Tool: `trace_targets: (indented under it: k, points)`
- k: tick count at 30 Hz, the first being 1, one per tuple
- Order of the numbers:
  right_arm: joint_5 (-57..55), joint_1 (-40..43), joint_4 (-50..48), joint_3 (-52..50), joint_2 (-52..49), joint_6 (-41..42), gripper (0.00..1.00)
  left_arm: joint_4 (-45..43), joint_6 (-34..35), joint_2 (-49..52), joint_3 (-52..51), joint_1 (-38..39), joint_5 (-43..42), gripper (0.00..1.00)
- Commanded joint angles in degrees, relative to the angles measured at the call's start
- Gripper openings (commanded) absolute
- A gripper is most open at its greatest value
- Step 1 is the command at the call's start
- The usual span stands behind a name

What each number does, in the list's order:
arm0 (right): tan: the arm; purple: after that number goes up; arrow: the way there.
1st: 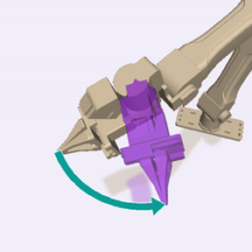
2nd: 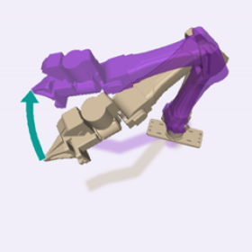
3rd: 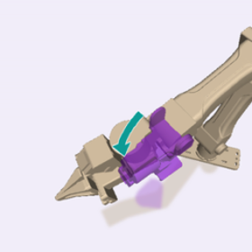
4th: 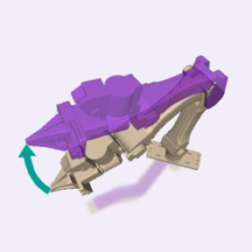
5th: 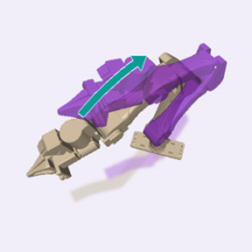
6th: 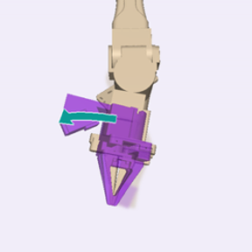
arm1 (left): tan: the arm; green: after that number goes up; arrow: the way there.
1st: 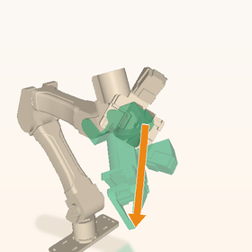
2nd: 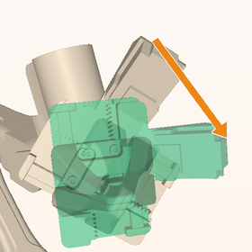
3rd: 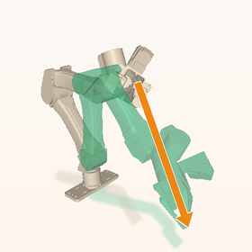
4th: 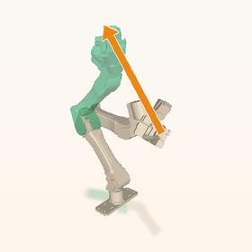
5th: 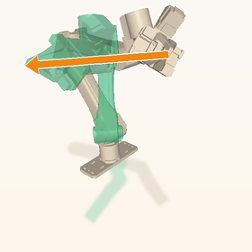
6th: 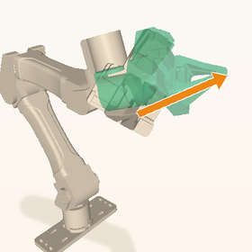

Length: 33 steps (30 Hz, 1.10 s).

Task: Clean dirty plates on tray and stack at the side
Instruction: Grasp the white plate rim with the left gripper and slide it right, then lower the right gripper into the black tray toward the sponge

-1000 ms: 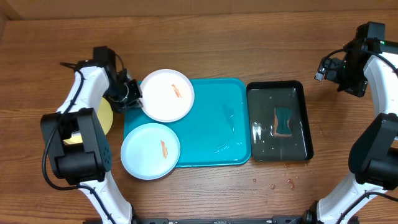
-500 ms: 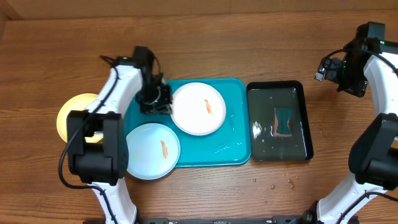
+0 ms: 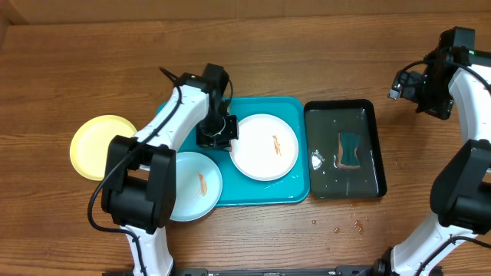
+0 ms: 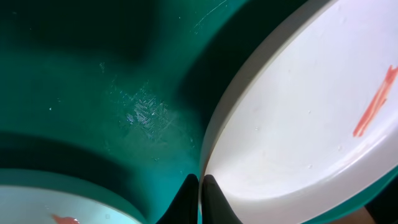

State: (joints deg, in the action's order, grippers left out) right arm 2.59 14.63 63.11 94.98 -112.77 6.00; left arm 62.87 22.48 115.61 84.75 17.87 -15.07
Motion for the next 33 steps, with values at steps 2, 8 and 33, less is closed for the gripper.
trace_targets:
  k: [2,8,33]
  points:
    - [0.07,0.20,-0.09,0.72,1.11,0.15,1.00,-0.55,2.43,-1.95,1.18,0.81,3.48,0.04]
    - [0.07,0.20,-0.09,0.72,1.11,0.15,1.00,-1.07,2.43,-1.95,1.18,1.38,3.74,0.04]
    - [30.32,-1.73,19.02,0.70,1.11,-12.70,0.78,-2.75,2.38,-1.68,1.11,1.77,6.73,0.04]
